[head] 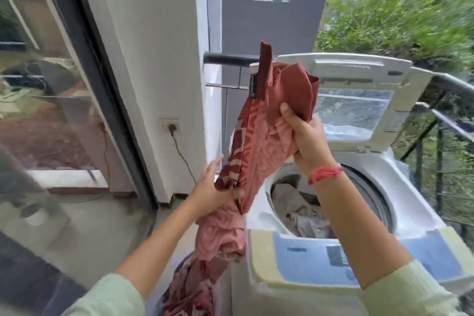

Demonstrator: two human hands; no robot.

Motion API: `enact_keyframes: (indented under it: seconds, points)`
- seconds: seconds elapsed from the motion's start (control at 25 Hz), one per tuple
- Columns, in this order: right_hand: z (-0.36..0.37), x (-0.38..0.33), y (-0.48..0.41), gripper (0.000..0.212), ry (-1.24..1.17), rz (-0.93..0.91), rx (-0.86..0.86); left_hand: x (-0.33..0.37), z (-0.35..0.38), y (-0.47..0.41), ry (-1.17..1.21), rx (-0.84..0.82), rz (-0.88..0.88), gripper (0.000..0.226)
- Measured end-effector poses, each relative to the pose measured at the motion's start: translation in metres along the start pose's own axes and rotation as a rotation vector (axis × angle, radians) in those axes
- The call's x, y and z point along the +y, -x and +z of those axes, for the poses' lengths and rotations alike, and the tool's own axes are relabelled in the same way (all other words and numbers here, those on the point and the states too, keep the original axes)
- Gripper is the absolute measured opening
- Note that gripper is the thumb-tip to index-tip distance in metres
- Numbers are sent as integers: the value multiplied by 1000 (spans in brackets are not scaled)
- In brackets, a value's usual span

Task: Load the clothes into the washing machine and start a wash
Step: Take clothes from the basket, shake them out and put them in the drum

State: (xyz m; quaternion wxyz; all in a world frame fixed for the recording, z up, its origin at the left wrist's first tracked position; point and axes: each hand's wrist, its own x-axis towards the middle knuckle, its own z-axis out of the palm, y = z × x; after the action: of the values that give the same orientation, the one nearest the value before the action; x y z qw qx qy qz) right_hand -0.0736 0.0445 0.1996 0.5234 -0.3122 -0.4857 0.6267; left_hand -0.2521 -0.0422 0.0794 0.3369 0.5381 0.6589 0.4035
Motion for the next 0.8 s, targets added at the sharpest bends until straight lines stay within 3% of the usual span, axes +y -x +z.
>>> enact_keyframes:
  seconds: [0.16,0.24,0.4,0.52,0.64,0.68,0.8]
  points:
    - [-65,-26,-27,46,-40,-37,-19,12,74,-45,-361,140,19,104]
    - [-113,-48,-51,51,-136,-63,26,21,83,-70,-466,69,20,91]
    - [-219,-75,-105,50,-279,-73,120,9,58,-81,-331,-121,14,47]
    - [-269,-20,-125,29,-127,32,426,-9,22,-77,-475,-88,0,46]
    - [-298,45,-131,48,-189,282,436,-10,15,-79,-768,-149,-93,33]
    - [-302,57,-132,48,-204,334,422,-4,21,-83,-918,-216,-157,33]
    - [-304,68,-136,33,-212,376,458,23,57,-91,-1062,-304,-254,89]
